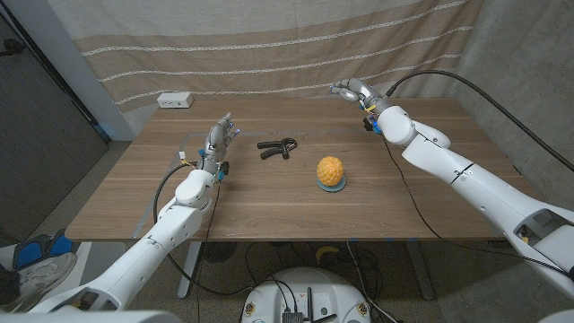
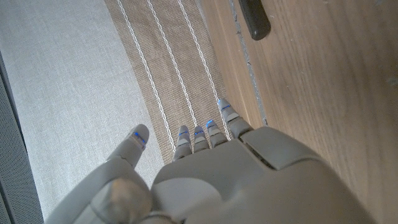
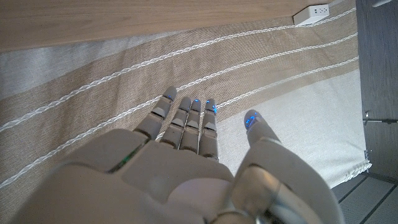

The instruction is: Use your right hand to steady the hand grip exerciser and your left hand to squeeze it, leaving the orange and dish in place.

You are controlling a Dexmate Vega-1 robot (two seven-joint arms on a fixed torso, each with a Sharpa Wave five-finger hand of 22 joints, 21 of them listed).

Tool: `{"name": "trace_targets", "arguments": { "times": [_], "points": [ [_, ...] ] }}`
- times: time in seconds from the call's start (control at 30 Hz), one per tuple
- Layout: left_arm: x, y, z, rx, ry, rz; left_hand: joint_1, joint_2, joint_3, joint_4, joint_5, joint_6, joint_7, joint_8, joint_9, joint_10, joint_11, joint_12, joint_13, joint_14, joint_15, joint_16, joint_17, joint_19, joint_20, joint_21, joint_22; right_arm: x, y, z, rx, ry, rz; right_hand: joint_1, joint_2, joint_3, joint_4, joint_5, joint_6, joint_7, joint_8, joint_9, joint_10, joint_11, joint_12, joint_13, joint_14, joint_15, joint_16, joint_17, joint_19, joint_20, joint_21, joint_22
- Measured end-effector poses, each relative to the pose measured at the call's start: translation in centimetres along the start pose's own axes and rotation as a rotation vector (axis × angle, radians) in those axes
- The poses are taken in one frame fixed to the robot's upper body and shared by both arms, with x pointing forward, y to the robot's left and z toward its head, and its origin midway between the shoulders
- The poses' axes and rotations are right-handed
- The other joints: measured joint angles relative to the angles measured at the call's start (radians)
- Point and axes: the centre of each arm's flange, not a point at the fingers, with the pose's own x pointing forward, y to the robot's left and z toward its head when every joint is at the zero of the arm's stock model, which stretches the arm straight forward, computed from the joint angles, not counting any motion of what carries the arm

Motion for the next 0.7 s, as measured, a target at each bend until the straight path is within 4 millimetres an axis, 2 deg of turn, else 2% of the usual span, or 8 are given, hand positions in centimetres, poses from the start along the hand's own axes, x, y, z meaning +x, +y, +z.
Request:
{"name": "trace_targets", "arguments": {
  "times": [0.7],
  "points": [
    [-0.6,0.2,0.0,-0.005,0.004,0.007,0.000,0.000,0.000,-0.006,0.000,0.000,0.000,0.000,0.000,0.000,0.000,0.000,0.000,0.000,0.000,0.000,0.000,0.000,0.000,-0.004,0.000,1.7,1.4,1.8,-0.086,-0.003,0.080,0.000,0.000,0.003,-0.003,0.004,0.018,-0.004,0.000,0.000,0.006,-0.005,0.000,0.005,0.000,0.000,0.007,0.006,0.003,-0.003,0.000,0.000]
  ]
}}
